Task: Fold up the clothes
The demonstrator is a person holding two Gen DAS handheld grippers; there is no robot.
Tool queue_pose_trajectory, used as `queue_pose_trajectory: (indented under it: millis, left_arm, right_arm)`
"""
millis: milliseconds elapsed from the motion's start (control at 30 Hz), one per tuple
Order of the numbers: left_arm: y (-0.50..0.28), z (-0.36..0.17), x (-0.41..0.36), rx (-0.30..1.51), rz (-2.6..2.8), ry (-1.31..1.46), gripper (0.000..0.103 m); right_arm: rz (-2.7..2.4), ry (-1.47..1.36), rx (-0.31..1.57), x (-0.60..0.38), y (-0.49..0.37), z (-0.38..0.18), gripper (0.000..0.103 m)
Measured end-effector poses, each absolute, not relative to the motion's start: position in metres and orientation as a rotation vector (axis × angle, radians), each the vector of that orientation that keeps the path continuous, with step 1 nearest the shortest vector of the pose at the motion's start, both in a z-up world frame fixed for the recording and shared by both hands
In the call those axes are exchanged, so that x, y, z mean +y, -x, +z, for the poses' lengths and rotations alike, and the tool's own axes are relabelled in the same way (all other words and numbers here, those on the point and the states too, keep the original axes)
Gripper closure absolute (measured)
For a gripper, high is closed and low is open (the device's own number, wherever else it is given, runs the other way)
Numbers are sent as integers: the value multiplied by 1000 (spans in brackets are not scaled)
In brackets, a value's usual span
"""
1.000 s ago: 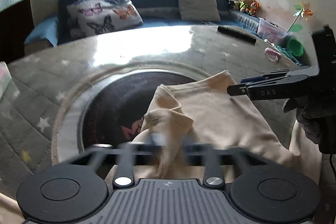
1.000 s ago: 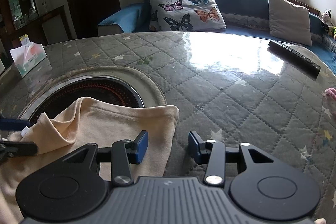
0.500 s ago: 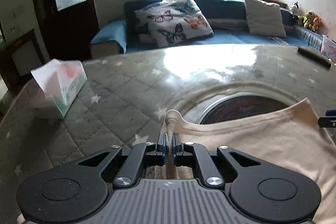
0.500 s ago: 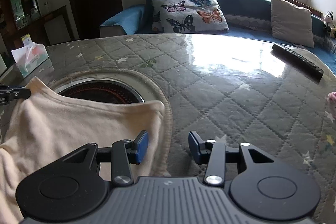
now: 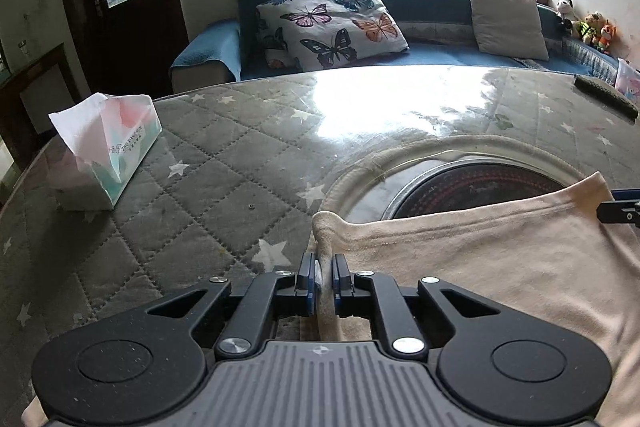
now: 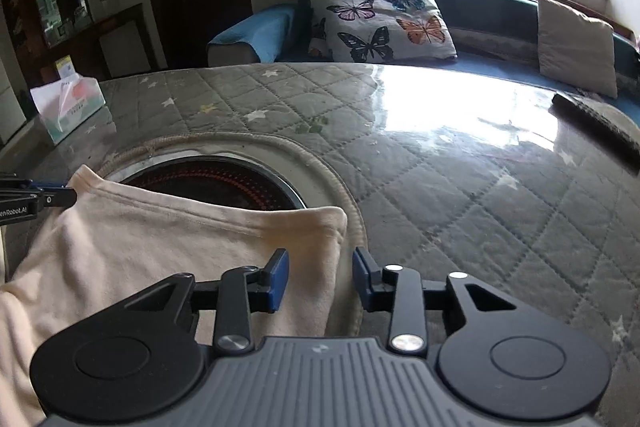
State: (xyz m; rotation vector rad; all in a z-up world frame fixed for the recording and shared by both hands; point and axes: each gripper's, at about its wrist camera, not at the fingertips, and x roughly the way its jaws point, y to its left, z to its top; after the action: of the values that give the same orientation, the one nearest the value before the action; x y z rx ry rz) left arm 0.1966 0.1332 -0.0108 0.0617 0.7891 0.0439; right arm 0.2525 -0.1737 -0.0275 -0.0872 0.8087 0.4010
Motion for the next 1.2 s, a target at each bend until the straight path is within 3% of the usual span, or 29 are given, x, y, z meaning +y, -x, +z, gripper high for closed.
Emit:
queue_pose_trajectory:
  millis: [67,167,267,333,500,600,667,733,967,1200]
  left_arm:
    - [-197,-11,133,788,42,-63,91]
    - [-198,-12,134,784,41,-66,91]
    - [-198,-12,134,784,37,-60,90]
    - [-195,-8,135,779,45,-61,79]
    - [-172,8,141,740,55,-67,50]
    - [-153,17,148,723,82,-58,44]
    - [-140,19,154,722,108,-44,33]
    - [-125,21,160,721,135,-32,27]
    - [-67,23,186,707,209,41,2]
    - [-20,24,190,699,196,83,0]
  right_arm:
    - [399,100,808,-171,-254,-28,89]
    - [383,125,798,-167,-255,-28,100]
    - [358,122,793,-167,-259,-28,100]
    - [341,120,791,-167,-261,-29,99]
    - [367,163,791,-165,-254,-18,93]
    - [414,174,786,-167,-237,-6,86]
    - [455,180,787,-166,-222,1,67]
    - [492,196,785,-163,-205,5,61]
    - [615,234,804,-139,-153,-2,51]
    - [716,286,837,-119,-113,-19,46]
